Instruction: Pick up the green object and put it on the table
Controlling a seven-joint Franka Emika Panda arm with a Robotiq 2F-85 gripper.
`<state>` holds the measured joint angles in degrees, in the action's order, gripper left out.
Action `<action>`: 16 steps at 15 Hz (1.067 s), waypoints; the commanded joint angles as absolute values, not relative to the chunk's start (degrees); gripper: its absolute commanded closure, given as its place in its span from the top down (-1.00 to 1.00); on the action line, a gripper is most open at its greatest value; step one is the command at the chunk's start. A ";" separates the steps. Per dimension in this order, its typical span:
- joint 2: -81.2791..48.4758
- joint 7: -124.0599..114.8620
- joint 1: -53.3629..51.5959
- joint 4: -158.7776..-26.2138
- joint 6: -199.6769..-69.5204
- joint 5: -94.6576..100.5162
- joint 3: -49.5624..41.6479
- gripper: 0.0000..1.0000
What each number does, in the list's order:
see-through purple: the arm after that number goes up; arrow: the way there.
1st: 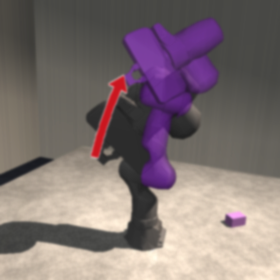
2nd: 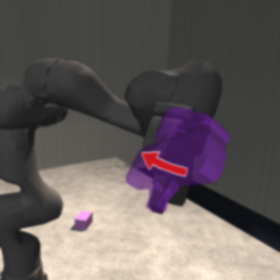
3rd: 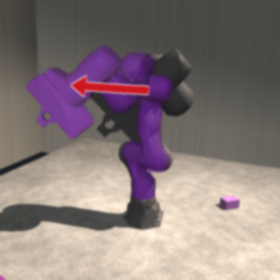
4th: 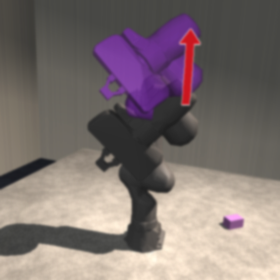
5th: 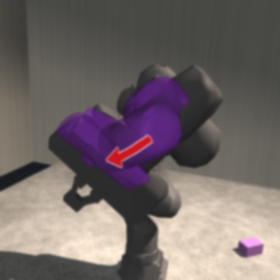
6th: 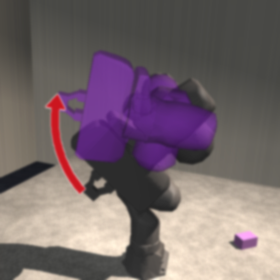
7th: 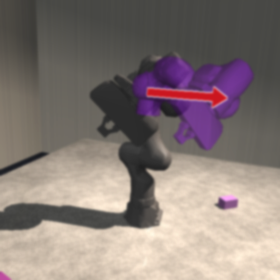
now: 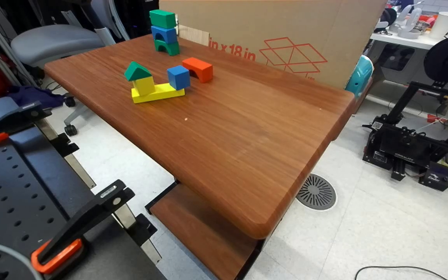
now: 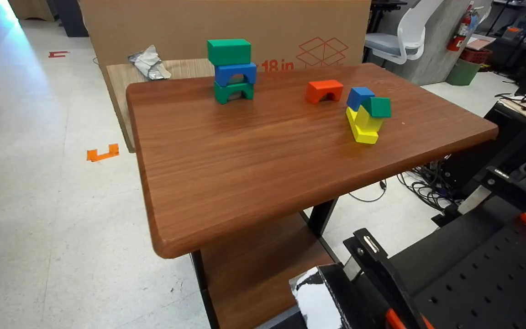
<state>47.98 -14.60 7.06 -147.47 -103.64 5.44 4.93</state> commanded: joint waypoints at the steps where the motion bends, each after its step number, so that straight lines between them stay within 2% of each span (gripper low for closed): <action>1: 37.85 -20.70 5.73 -140.67 -108.02 4.73 9.73 1.00; 9: 14.75 -21.96 3.40 -125.87 -115.94 10.70 14.09 1.00; 16: -5.56 -20.30 -2.27 -109.06 -114.00 13.53 12.31 1.00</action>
